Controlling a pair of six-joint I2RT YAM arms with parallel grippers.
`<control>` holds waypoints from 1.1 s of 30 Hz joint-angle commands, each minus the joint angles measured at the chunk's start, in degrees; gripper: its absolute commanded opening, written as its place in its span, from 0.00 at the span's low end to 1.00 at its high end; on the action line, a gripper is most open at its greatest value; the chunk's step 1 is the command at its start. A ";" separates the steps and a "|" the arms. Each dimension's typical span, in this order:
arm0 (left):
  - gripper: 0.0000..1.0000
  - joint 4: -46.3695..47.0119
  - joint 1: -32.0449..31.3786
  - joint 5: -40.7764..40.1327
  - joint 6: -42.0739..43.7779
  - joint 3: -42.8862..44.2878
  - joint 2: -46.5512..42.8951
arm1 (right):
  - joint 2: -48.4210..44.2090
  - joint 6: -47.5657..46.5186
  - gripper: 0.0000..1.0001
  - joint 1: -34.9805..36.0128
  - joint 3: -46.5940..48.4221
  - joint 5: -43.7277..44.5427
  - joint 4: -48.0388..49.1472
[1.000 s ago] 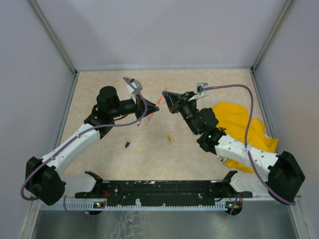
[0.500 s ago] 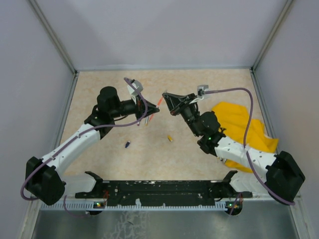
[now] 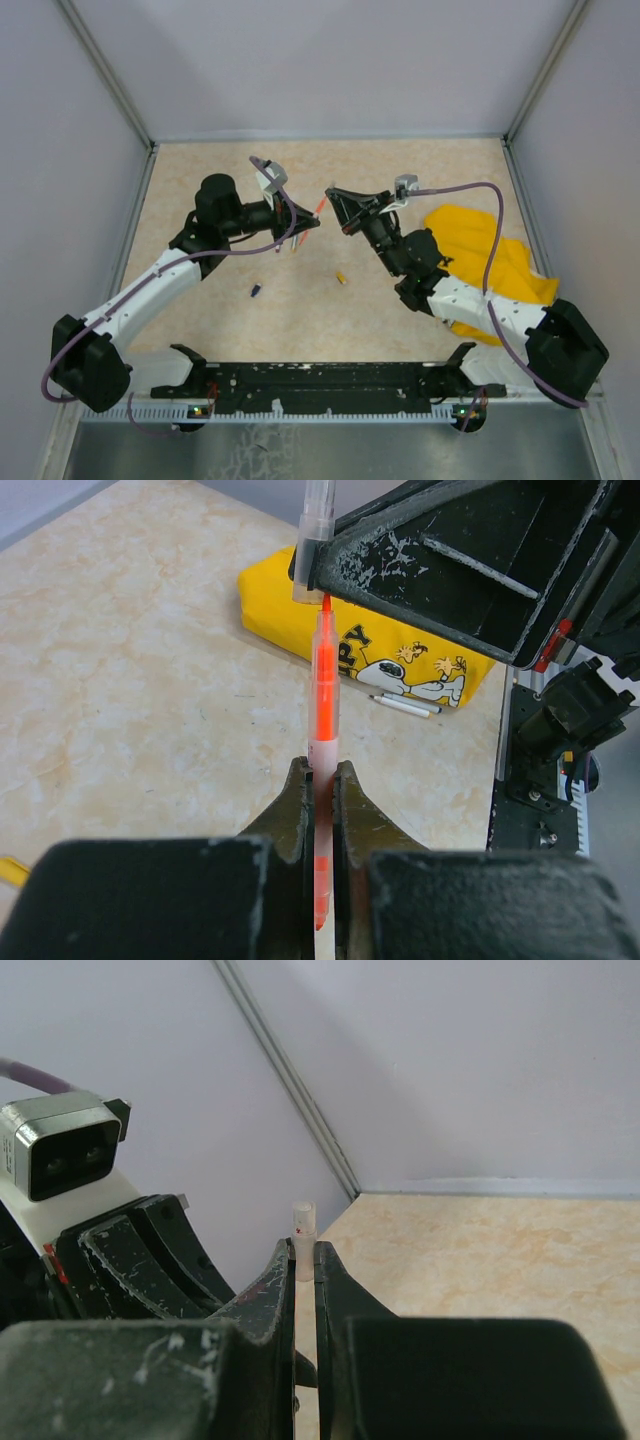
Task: Insert the pens into the pen caps
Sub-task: Insert the pen cap onto the pen.
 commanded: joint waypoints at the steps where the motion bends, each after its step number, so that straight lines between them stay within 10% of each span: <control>1: 0.00 3.14 0.09 -0.66 0.64 0.48 -0.79 | 0.81 -1.56 0.00 0.35 -0.67 -3.57 2.80; 33: 0.00 3.22 0.10 -0.30 0.64 0.47 -0.65 | -2.11 2.99 0.00 0.26 7.23 6.58 -3.66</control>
